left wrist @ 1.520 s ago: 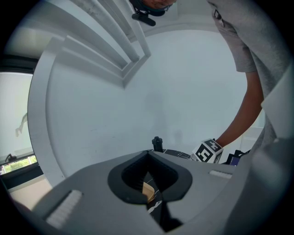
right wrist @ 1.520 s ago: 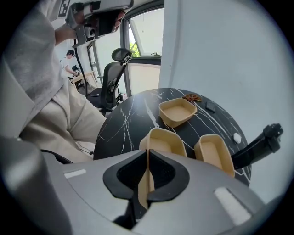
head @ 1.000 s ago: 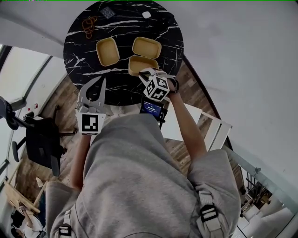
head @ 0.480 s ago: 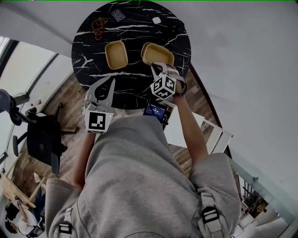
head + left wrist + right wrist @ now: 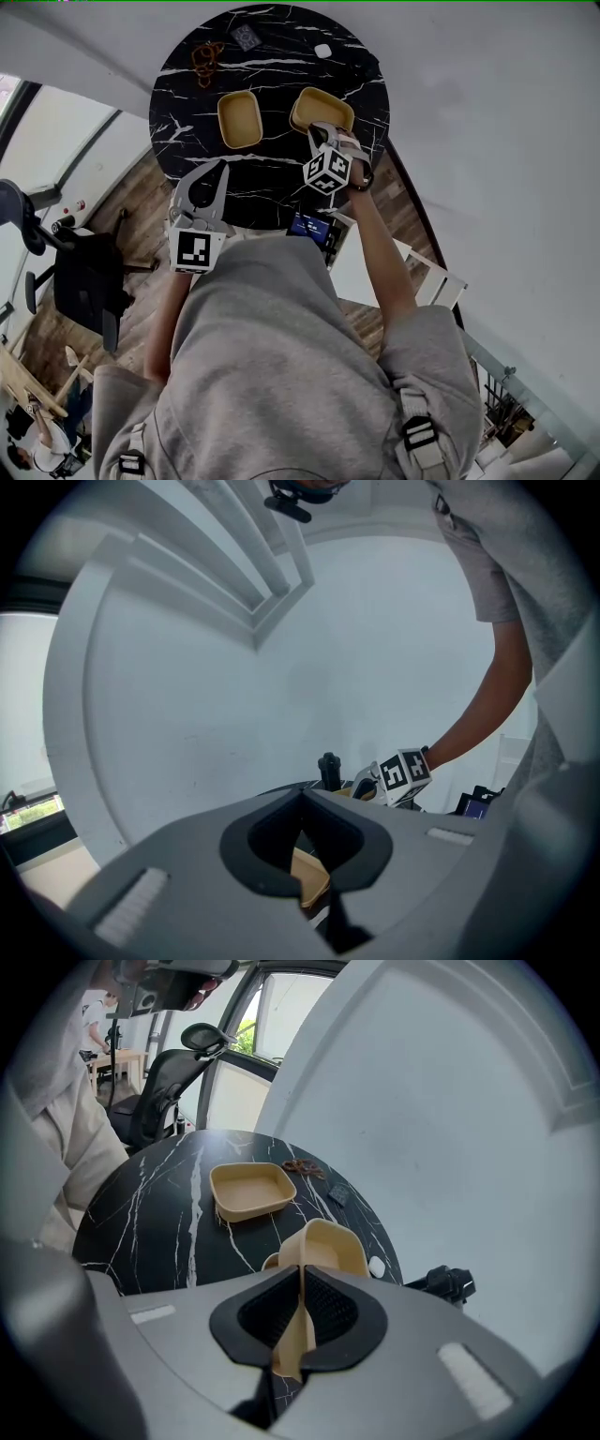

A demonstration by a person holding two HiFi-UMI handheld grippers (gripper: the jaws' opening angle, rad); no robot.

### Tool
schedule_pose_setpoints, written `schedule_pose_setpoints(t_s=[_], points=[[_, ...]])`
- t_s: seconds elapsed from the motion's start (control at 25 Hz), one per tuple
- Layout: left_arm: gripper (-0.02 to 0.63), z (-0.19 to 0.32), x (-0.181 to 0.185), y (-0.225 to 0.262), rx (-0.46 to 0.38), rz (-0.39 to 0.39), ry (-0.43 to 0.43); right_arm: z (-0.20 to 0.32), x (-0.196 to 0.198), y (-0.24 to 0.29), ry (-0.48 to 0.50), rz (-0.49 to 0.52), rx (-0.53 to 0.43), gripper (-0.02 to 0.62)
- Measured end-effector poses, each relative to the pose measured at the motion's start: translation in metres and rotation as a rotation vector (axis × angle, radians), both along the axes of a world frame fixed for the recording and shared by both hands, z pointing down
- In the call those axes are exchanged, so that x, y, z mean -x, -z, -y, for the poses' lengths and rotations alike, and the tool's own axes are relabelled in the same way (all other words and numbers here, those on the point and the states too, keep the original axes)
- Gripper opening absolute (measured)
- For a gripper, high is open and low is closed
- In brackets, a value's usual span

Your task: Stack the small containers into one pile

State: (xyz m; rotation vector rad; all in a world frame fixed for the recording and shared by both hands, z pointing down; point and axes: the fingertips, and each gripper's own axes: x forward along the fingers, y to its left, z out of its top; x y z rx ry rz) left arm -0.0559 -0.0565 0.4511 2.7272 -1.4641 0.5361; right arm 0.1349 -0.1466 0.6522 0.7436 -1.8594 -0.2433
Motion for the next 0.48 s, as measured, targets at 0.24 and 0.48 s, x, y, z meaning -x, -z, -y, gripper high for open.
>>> schedule_pose_setpoints(t_s=[0.24,0.48], points=[[-0.002,0.004,0.004,-0.005,0.000,0.018,-0.004,-0.013,0.000,-0.022,0.021,-0.004,0.095,0.118],[-0.002,0.007,0.004,-0.009,0.014,0.024,-0.011,-0.015,-0.004,-0.041,0.003,0.001,0.150,0.118]])
